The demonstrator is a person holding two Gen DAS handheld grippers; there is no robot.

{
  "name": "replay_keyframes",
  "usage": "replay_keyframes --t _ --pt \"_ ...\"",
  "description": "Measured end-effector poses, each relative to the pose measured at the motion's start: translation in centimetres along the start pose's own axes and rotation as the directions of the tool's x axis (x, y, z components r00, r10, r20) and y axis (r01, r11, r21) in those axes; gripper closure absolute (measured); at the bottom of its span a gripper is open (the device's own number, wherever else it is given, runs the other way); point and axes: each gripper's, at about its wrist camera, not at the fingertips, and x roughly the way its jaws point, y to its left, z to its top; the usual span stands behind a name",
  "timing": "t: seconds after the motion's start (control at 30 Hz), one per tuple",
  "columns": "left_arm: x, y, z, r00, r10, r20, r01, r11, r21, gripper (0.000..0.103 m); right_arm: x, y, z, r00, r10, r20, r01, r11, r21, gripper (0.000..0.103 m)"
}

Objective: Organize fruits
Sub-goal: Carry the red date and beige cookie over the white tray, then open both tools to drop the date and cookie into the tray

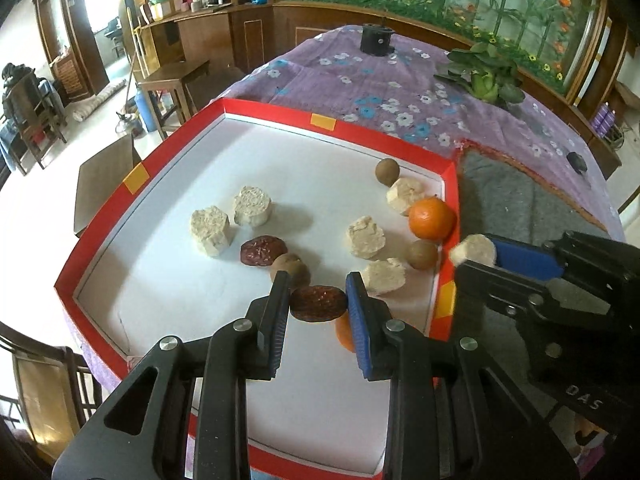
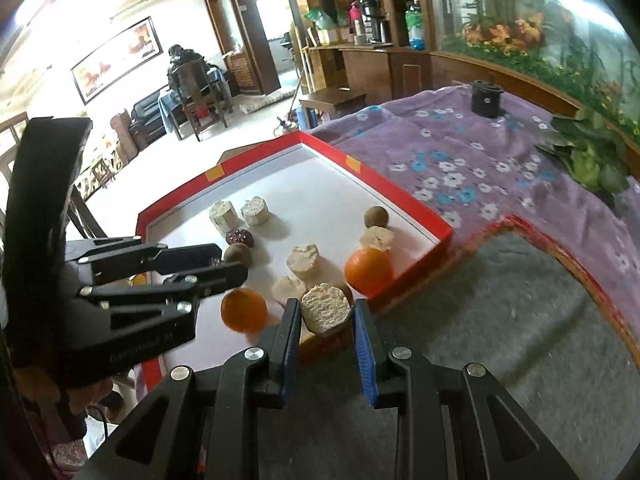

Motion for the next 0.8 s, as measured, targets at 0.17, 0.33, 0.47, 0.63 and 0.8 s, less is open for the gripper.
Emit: replay_keyframes --t 0.17,0.33,0.47,0.63,0.8 --pt "0.1 0.3 0.4 1.0 0.022 0.019 -0.022 1.0 -0.002 0.075 1.6 0.2 1.2 1.0 -0.01 -0.017 0.01 1.0 -0.012 0.078" --pt "0.1 0.7 0.5 0.998 0.046 0.037 -0.046 0.999 -0.003 0.075 2.9 0.3 2.1 1.0 -0.014 -0.015 0.014 1.0 -0.014 0.078" --pt "0.0 0.7 0.4 0.997 0.062 0.045 -0.062 0.998 0.002 0.075 3.7 0.6 2.7 1.0 -0.011 -0.008 0.011 1.0 -0.018 0.078" --pt "0.1 0.5 0.4 0.995 0.08 0.052 -0.08 0.997 -0.001 0.075 4.1 0.8 2.9 1.0 -0.023 0.013 0.023 1.0 -0.015 0.078" --pt "0.1 0.3 0.3 0.993 0.101 0.057 -0.102 0.995 0.005 0.075 3.4 0.9 2.6 0.999 -0.045 0.012 0.045 0.999 -0.026 0.074"
